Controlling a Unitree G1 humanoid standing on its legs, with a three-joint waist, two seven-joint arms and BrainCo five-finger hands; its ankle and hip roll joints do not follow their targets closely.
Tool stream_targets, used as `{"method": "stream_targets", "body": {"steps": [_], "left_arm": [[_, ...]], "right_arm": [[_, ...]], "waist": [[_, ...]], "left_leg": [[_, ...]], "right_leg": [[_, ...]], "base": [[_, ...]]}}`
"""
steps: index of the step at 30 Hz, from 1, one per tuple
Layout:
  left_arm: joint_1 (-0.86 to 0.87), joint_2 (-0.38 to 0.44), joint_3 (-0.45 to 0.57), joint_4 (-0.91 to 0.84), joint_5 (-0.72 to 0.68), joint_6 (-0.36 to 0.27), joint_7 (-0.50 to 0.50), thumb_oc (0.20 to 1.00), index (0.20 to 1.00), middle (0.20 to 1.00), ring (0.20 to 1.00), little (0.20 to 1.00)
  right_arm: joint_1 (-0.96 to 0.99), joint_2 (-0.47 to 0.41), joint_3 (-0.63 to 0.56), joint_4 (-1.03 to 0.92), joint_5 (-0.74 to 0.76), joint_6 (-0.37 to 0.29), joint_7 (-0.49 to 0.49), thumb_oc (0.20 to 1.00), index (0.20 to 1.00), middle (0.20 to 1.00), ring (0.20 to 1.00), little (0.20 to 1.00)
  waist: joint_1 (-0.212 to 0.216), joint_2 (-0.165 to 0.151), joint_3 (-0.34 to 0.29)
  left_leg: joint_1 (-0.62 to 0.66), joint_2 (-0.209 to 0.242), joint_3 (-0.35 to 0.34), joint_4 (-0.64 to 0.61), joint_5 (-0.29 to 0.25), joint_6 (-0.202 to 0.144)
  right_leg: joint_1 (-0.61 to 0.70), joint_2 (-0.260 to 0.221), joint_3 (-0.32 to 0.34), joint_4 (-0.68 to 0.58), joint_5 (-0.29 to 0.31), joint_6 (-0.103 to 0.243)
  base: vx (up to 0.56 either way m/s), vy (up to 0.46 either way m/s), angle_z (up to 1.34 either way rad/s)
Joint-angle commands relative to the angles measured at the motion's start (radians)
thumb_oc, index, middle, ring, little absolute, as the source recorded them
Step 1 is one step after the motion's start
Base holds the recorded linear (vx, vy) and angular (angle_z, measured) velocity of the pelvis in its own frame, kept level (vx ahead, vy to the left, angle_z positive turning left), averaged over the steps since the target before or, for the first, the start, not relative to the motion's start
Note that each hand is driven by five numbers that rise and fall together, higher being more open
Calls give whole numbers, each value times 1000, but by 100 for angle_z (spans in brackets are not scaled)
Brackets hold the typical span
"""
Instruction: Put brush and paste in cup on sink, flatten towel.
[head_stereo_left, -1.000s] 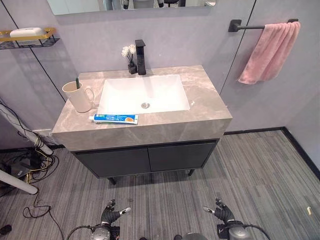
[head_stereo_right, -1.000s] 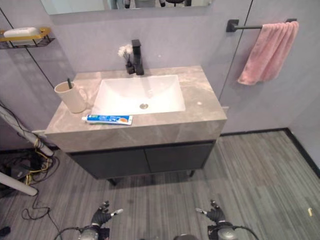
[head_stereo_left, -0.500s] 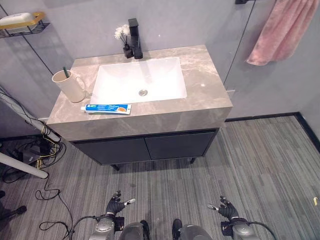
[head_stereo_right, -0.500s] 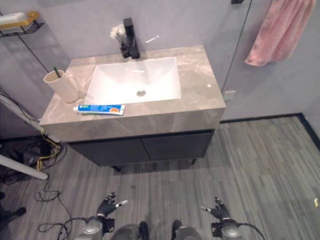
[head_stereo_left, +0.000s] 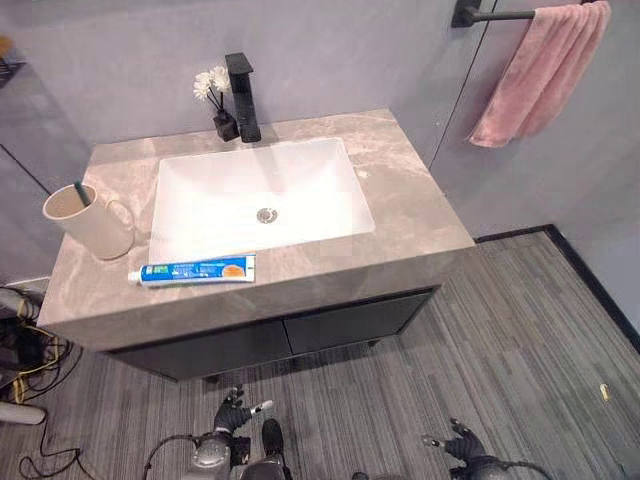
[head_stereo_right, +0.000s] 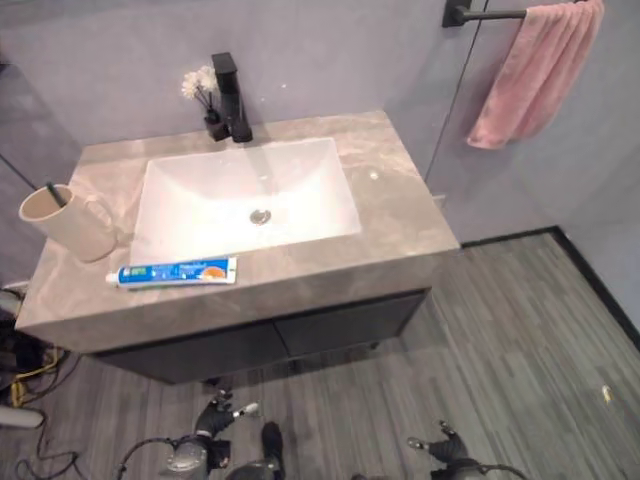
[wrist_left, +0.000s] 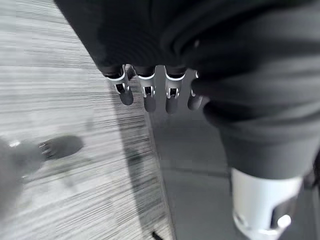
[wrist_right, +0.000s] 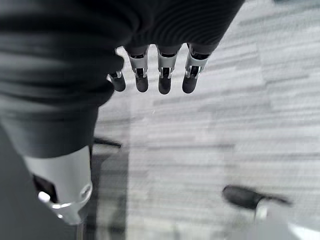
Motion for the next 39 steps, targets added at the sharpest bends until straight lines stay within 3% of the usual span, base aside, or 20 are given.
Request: {"method": "stream_targets", "body": {"steps": [1, 2, 5, 6, 10, 14, 15, 16, 17, 18, 20, 22, 24, 25, 28, 39], "left_arm": [[-9, 36, 6, -63, 47, -42, 6, 1000, 1000, 1000, 1000, 1000], [-9, 36, 6, -63, 47, -42, 6, 1000, 1000, 1000, 1000, 1000], [-3, 47, 1, -67, 80, -38, 8, 1000, 1000, 1000, 1000, 1000], [-3, 47, 1, -67, 80, -38, 8, 1000, 1000, 1000, 1000, 1000], [1, 49, 1, -53, 101, -30, 10, 1000, 1000, 1000, 1000, 1000], [8, 47, -2, -53, 111, -19, 2, 1000, 1000, 1000, 1000, 1000], [7, 47, -2, -53, 111, -19, 2, 1000, 1000, 1000, 1000, 1000], [-4, 40, -8, -30, 131, -14, 3, 1000, 1000, 1000, 1000, 1000], [-4, 40, -8, -30, 131, -14, 3, 1000, 1000, 1000, 1000, 1000], [-16, 41, -13, -16, 143, -19, 13, 1000, 1000, 1000, 1000, 1000], [-21, 39, -18, -14, 143, -21, 13, 1000, 1000, 1000, 1000, 1000], [-30, 37, -24, -11, 150, -24, 17, 1000, 1000, 1000, 1000, 1000], [-33, 34, -23, -8, 153, -26, 24, 1000, 1000, 1000, 1000, 1000], [-28, 31, -17, 2, 150, -23, 24, 1000, 1000, 1000, 1000, 1000], [-20, 21, 6, 36, 130, -23, 30, 1000, 1000, 1000, 1000, 1000], [-22, -4, -9, 46, 112, -22, 18, 1000, 1000, 1000, 1000, 1000]], "right_arm": [[-43, -16, 20, -56, -50, -15, 7, 1000, 1000, 1000, 1000, 1000], [-43, -16, 20, -56, -50, -15, 7, 1000, 1000, 1000, 1000, 1000], [-54, -18, 33, -109, -64, -17, 11, 1000, 1000, 1000, 1000, 1000], [-54, -18, 33, -109, -64, -17, 11, 1000, 1000, 1000, 1000, 1000], [-57, -19, 48, -155, -88, -16, 13, 1000, 1000, 1000, 1000, 1000], [-43, -22, 47, -191, -92, -17, 14, 1000, 1000, 1000, 1000, 1000], [-43, -22, 47, -191, -92, -17, 14, 1000, 1000, 1000, 1000, 1000], [-33, -25, 47, -212, -80, -21, 22, 1000, 1000, 1000, 1000, 1000], [-33, -25, 47, -212, -80, -21, 22, 1000, 1000, 1000, 1000, 1000], [-27, -30, 42, -219, -78, -26, 13, 1000, 1000, 1000, 1000, 1000], [-25, -33, 37, -223, -73, -28, 11, 1000, 1000, 1000, 1000, 1000], [-27, -31, 33, -208, -64, -31, 9, 1000, 1000, 1000, 1000, 1000], [-34, -29, 30, -195, -64, -28, 6, 1000, 1000, 1000, 1000, 1000], [-27, -28, 34, -192, -59, -26, 12, 1000, 1000, 1000, 1000, 1000], [-33, -26, 52, -186, -68, -23, 16, 1000, 1000, 1000, 1000, 1000], [-33, -59, 49, -160, -77, -26, 11, 1000, 1000, 1000, 1000, 1000]], "waist": [[36, -27, -28], [37, -27, -28], [40, -25, -36], [40, -25, -35], [36, -4, -24], [14, 21, 13], [15, 23, 11], [-13, 22, 12], [-12, 22, 12], [-8, 17, 15], [-14, 18, 23], [-22, 14, 34], [-27, 6, 40], [-38, -7, 39], [-19, -23, 8], [-15, -20, -26]], "left_leg": [[-112, -8, 16, 141, -29, -22], [-112, -9, 17, 141, -29, -21], [-77, -47, 28, 117, -56, 6], [-76, -47, 28, 116, -56, 6], [13, -82, 30, 59, -85, 43], [109, -102, 21, -1, -95, 75], [106, -99, 22, 1, -95, 75], [126, -102, 9, -15, -96, 68], [126, -101, 9, -15, -96, 68], [133, -99, 32, -19, -103, 60], [134, -94, 27, -17, -104, 54], [140, -91, 20, -10, -110, 47], [165, -87, 16, -3, -126, 34], [179, -91, -7, 14, -141, 23], [185, -79, -6, 19, -141, 5], [190, -21, -32, 47, -119, -49]], "right_leg": [[3, -94, 24, -14, 277, 79], [3, -95, 24, -14, 277, 79], [-22, -120, 24, 38, 371, 96], [-22, -120, 24, 38, 371, 96], [-70, -138, -1, 211, 454, 98], [-151, -142, -28, 403, 475, 95], [-153, -140, -28, 399, 478, 94], [-206, -68, 8, 368, 360, 68], [-206, -68, 8, 368, 360, 68], [-224, -105, -66, 290, 318, 61], [-244, -100, -77, 268, 294, 59], [-278, -93, -68, 212, 292, 66], [-299, -110, -76, 125, 330, 83], [-259, -87, -50, 37, 323, 84], [-187, -57, -54, -54, 306, 69], [-100, -6, -73, -150, 272, 27]], "base": [[104, 124, -5], [133, 178, 2], [134, 193, 5], [123, 198, 2], [116, 209, -3], [96, 188, 1], [140, 84, -4], [88, 8, 2], [136, 17, 13], [47, 6, 6], [45, -21, -18], [77, -85, -8], [175, -180, 26], [202, -235, 18], [155, -213, 30], [84, -163, 6]]}}
